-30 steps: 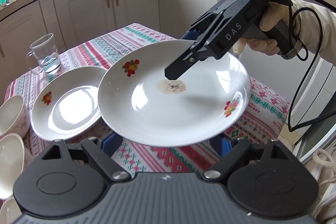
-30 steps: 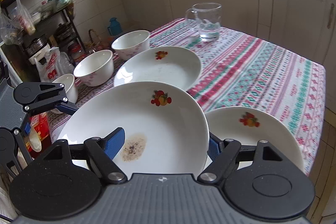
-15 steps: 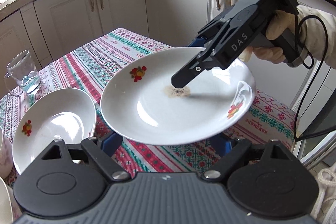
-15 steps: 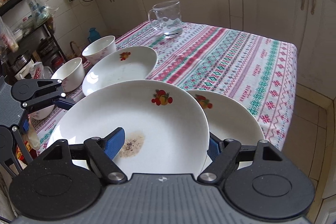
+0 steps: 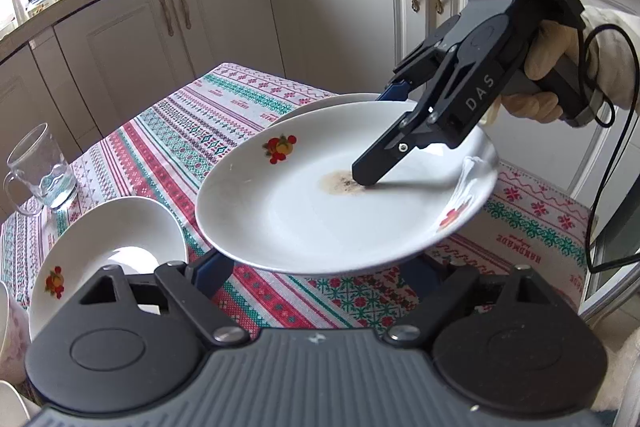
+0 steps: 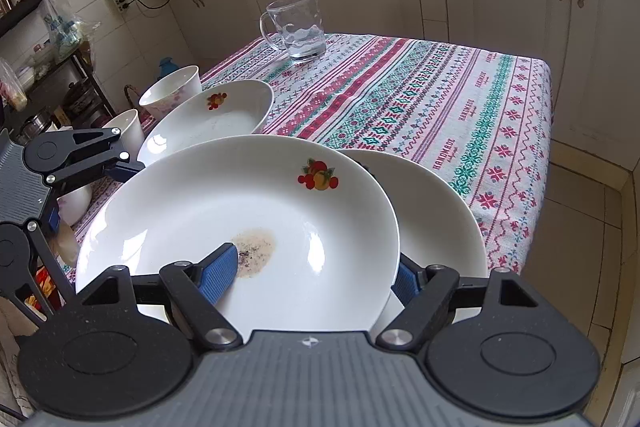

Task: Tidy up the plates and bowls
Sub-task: 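Lift the stained plate with the right gripper over the flower plate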

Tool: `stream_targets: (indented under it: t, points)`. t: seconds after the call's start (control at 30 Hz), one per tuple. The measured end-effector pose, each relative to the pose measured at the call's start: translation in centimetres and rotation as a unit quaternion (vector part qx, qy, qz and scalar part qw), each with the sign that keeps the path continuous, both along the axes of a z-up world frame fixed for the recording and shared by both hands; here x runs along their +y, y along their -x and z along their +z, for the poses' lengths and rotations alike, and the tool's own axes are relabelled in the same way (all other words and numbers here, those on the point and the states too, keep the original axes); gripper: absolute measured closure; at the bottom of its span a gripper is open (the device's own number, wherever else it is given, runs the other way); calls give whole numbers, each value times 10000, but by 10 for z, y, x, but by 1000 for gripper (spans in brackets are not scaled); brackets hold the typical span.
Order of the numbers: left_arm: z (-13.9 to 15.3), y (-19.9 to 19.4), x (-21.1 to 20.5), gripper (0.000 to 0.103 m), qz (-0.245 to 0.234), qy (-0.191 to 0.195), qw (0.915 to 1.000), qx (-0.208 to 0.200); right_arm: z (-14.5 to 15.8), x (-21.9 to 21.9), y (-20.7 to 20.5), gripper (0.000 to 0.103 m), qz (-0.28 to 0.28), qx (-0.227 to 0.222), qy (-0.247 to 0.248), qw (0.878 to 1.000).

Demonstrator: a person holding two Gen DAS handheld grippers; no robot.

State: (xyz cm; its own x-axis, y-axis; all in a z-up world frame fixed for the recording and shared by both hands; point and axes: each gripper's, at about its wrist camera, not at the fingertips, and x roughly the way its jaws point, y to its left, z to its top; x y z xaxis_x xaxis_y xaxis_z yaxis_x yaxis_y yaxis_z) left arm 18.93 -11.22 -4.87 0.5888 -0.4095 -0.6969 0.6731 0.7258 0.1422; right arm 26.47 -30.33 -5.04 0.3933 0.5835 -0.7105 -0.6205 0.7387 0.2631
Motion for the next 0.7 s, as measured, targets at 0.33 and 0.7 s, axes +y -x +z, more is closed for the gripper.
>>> stream_targets:
  t: [0.33,0.7]
  points:
    - [-2,-8,-7,13,-149,-39,9998,82,-2,-10,2,19,-96,22,32,9999]
    - [-4,-10,-7,12,-284,-18,9996,42,-1,-21,13,19,-264,66,37,9996]
